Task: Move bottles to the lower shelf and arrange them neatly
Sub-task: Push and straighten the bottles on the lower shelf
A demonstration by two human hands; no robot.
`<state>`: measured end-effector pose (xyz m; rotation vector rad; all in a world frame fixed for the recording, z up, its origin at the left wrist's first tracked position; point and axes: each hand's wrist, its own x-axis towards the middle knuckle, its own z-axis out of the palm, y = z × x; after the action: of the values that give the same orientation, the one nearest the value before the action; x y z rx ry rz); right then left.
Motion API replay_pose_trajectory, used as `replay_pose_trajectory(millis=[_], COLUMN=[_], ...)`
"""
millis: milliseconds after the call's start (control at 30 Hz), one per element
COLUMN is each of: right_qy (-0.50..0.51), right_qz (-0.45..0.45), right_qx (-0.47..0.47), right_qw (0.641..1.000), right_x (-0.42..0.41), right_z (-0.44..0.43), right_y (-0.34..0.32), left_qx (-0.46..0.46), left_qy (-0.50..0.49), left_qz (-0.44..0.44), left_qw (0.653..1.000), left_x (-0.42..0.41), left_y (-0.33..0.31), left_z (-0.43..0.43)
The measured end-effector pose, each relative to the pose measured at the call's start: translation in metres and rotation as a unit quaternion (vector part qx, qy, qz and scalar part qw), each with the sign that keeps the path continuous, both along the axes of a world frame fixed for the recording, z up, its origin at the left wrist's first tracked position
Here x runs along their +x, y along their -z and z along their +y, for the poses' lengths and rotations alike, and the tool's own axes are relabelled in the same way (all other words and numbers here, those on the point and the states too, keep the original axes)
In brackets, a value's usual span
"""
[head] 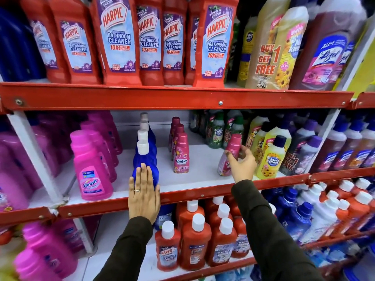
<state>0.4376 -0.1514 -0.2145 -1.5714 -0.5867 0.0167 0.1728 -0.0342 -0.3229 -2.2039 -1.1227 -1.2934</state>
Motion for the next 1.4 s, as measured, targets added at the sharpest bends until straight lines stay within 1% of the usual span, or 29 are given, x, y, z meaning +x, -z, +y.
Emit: replay_pose_trajectory(millis=[67,267,467,700,933,1133,1200,1300,1400], right_qy=[-0.016,-0.084,-0.102,-0.111,-0.103,-0.154,-0.178,-0.206,-0.232], right_qz=[-0.015,-0.023,-0.057,-0.063,-0.068,-0.064,-0.043,0.026,0.085], right_qx=[-0.002,-0.007,-0.010,-0.035,-0.038,-0.035,-0.021,0.002,0.020], right_qw=[1.000,0.996,0.993,0.991,0.992,0.985,0.983,0.978,0.969], right_x=[-0.016,-0.065,-0.099,-0.110,-0.111,-0.110,-0.110,-0.106,-0.104], right_z=[0.002,0.012,0.025,0.034,0.038,0.037,0.031,0.022,0.014], right_y=[0.001,0.009,0.011,0.013,0.018,0.024,0.028,0.035,0.038], left_qx=[0.001,-0.001,-0.012,-0.013,-0.012,-0.014,-0.010,-0.028,-0.042], left_qy=[0.001,-0.002,0.002,0.002,0.004,-0.004,-0.008,-0.004,0.058], left_qz=[0.001,0.002,0.011,0.012,0.014,0.043,0.051,0.045,0.047], left_qw=[1.000,1.000,1.000,1.000,1.000,0.999,0.999,0.999,0.996], left_x=[0.000,-0.001,-0.003,-0.003,-0.004,-0.006,-0.007,-0.007,0.001], left_y=[-0.001,-0.001,-0.001,-0.002,-0.002,-0.003,-0.006,-0.010,-0.016], left_z=[0.000,0.000,0.001,0.000,0.000,-0.002,-0.005,-0.012,-0.026])
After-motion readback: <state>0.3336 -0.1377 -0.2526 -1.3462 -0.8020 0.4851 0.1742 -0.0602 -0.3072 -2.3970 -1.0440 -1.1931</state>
